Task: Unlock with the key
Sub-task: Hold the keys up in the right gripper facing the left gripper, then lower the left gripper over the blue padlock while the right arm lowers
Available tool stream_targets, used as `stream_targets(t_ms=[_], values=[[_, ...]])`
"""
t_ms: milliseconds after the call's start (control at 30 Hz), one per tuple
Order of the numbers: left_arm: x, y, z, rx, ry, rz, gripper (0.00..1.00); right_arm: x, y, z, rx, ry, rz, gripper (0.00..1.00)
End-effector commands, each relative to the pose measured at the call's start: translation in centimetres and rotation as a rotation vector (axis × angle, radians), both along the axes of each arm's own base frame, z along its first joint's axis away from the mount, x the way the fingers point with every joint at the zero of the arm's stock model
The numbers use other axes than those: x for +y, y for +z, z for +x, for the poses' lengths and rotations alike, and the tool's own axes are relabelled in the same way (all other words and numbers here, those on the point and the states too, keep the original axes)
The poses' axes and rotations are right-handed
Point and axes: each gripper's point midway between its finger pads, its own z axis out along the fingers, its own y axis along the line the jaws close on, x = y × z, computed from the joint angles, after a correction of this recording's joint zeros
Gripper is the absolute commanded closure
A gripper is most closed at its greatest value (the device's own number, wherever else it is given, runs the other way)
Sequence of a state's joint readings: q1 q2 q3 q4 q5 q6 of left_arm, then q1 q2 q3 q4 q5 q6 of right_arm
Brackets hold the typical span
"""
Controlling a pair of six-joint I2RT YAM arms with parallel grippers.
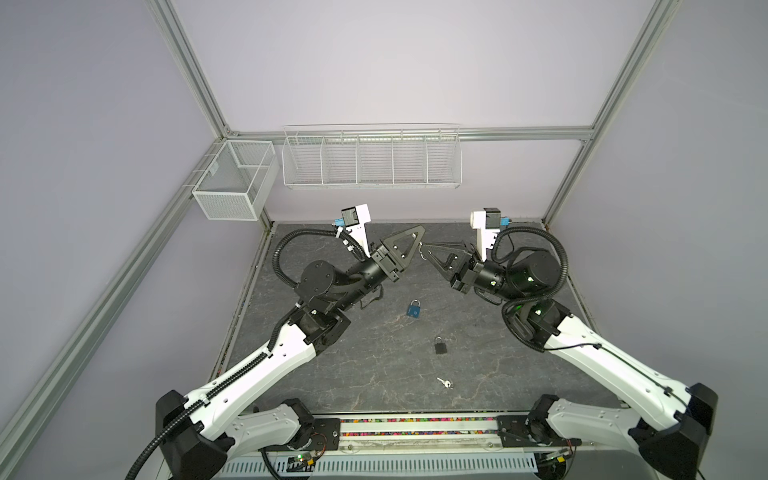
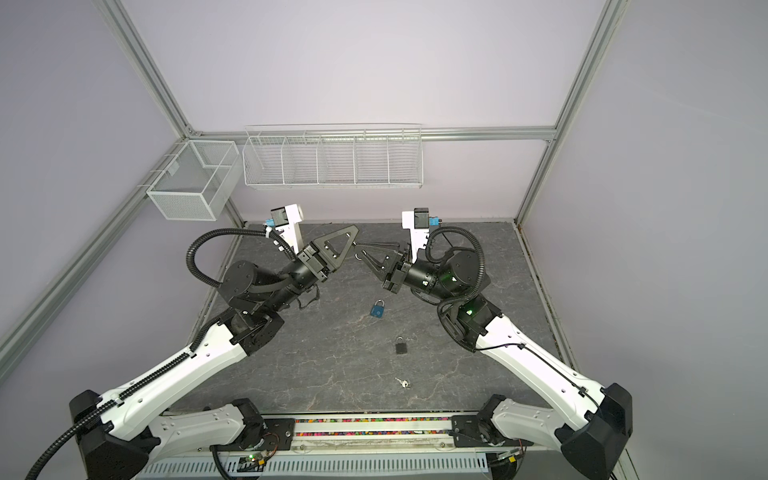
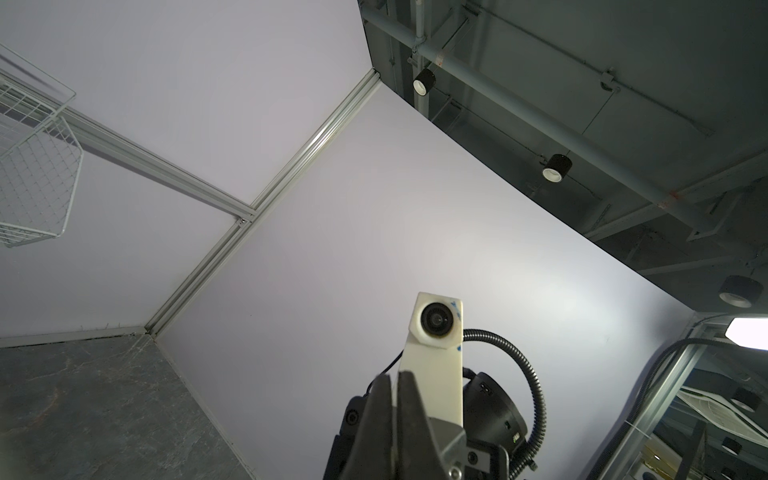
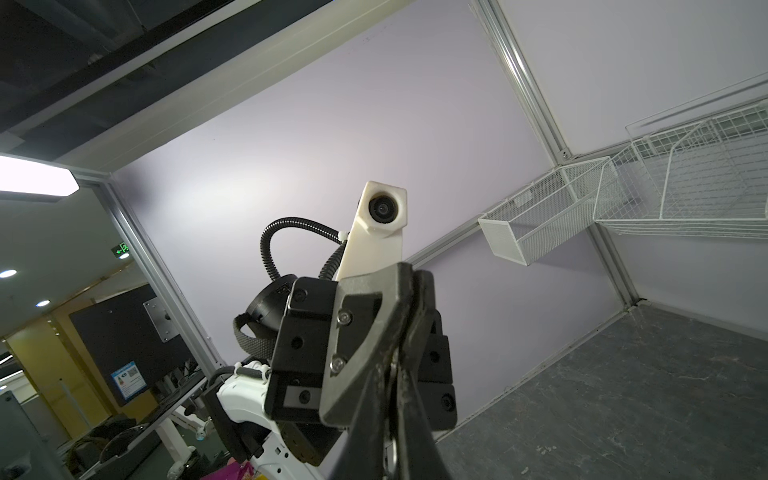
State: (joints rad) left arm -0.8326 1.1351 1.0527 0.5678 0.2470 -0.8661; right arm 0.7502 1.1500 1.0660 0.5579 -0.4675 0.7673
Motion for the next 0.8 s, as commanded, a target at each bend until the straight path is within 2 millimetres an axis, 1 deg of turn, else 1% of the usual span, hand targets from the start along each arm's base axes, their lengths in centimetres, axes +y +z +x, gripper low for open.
stream_targets(t_ms=[0, 233, 267, 300, 333, 367, 433, 500, 533, 600, 667, 767], values=[[0.7, 1.2, -0.4, -0.04, 0.023, -0.036, 1.0, 0.0, -0.1, 0.3, 0.014, -0.001, -0.006, 0.94], [0.9, 0.8, -0.2, -0.037, 0.048, -0.019, 1.0, -0.4, -0.3, 0.3, 0.009, -0.031, -0.028, 0.94], [0.9, 0.7, -0.1, -0.035, 0.054, -0.016, 0.96, -0.4, -0.5, 0.4, 0.014, -0.037, -0.039, 0.94], [1.0, 0.6, 0.0, -0.032, 0.062, -0.014, 0.84, -0.4, -0.7, 0.5, 0.021, -0.044, -0.052, 0.94], [1.1, 0.5, 0.0, -0.033, 0.067, -0.012, 0.76, -0.5, -0.9, 0.6, 0.026, -0.049, -0.06, 0.94], [1.1, 0.4, 0.1, -0.032, 0.073, -0.008, 0.7, -0.5, -1.0, 0.7, 0.031, -0.051, -0.068, 0.94], [1.5, 0.1, 0.2, -0.025, 0.097, 0.006, 0.55, -0.6, -1.4, 0.9, 0.045, -0.061, -0.083, 0.94], [1.9, -0.1, 0.3, -0.022, 0.123, 0.014, 0.45, -0.9, -1.7, 1.1, 0.056, -0.072, -0.09, 0.94], [2.2, -0.2, 0.4, -0.02, 0.139, 0.021, 0.42, -1.1, -1.8, 1.3, 0.059, -0.081, -0.092, 0.94], [2.8, -0.8, 0.8, 0.005, 0.181, 0.047, 0.41, -1.7, -2.3, 1.9, 0.083, -0.107, -0.105, 0.94], [3.3, -1.9, 1.4, 0.042, 0.232, 0.093, 0.4, -2.5, -3.2, 2.6, 0.113, -0.137, -0.127, 0.94], [4.3, -4.0, 2.3, 0.099, 0.314, 0.177, 0.38, -3.6, -4.5, 3.4, 0.158, -0.168, -0.165, 0.94]])
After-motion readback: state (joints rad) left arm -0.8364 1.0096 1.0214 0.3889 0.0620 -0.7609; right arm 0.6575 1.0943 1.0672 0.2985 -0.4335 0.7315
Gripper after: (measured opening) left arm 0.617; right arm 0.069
